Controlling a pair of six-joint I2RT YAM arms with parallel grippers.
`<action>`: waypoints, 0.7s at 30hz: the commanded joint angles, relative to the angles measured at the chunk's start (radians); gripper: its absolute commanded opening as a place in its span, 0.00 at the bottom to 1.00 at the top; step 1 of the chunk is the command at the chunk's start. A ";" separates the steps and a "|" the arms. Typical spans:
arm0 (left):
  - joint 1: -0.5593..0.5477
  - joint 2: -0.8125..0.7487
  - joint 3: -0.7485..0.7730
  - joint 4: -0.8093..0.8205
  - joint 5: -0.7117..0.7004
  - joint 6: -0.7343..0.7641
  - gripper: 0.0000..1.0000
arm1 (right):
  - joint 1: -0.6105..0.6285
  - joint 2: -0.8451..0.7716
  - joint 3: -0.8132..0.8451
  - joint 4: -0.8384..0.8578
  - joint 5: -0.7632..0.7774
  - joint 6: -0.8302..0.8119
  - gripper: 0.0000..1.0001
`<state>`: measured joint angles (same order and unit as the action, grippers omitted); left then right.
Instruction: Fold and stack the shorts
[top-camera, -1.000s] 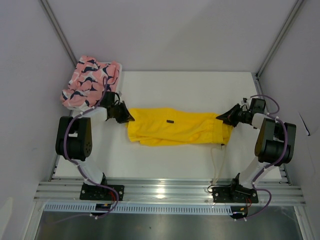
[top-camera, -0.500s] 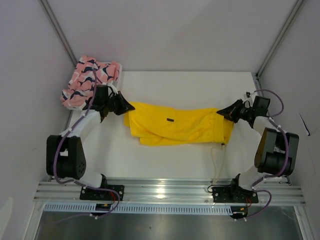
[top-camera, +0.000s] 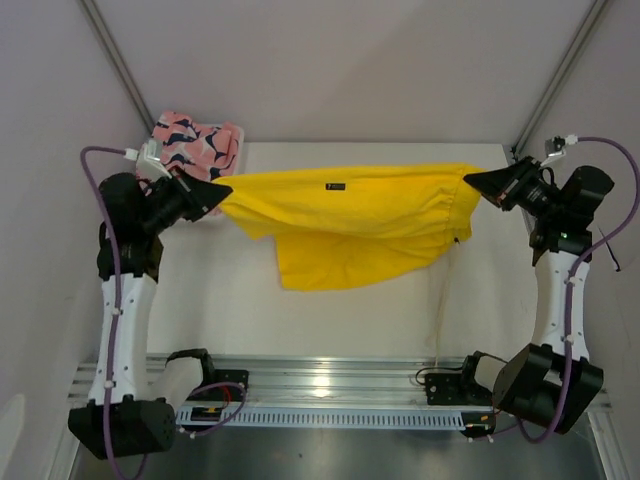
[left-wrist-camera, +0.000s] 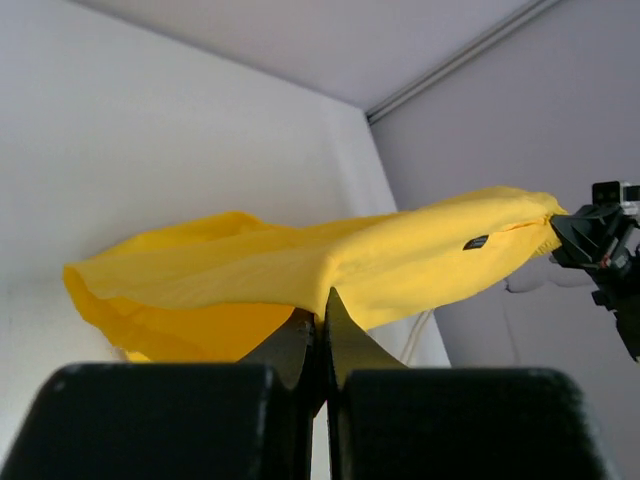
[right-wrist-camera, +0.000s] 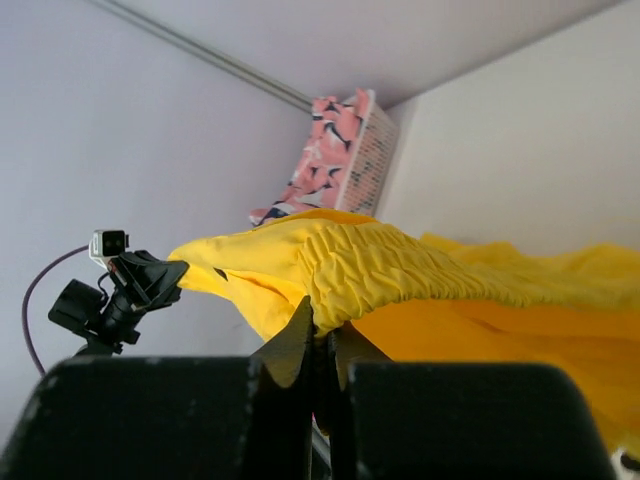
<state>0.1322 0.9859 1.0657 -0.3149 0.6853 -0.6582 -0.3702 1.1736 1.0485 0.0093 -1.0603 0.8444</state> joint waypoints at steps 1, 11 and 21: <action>0.073 -0.087 0.092 -0.024 0.129 -0.076 0.00 | -0.045 -0.075 0.097 0.021 -0.075 0.134 0.00; 0.098 -0.251 0.305 -0.088 0.195 -0.159 0.00 | -0.065 -0.348 0.229 -0.094 -0.110 0.142 0.00; 0.090 -0.240 0.688 -0.369 0.094 -0.047 0.00 | -0.050 -0.439 0.478 -0.195 -0.067 0.127 0.00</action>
<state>0.2184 0.7410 1.7164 -0.5705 0.8242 -0.7338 -0.4286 0.7162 1.4715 -0.1173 -1.1488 0.9806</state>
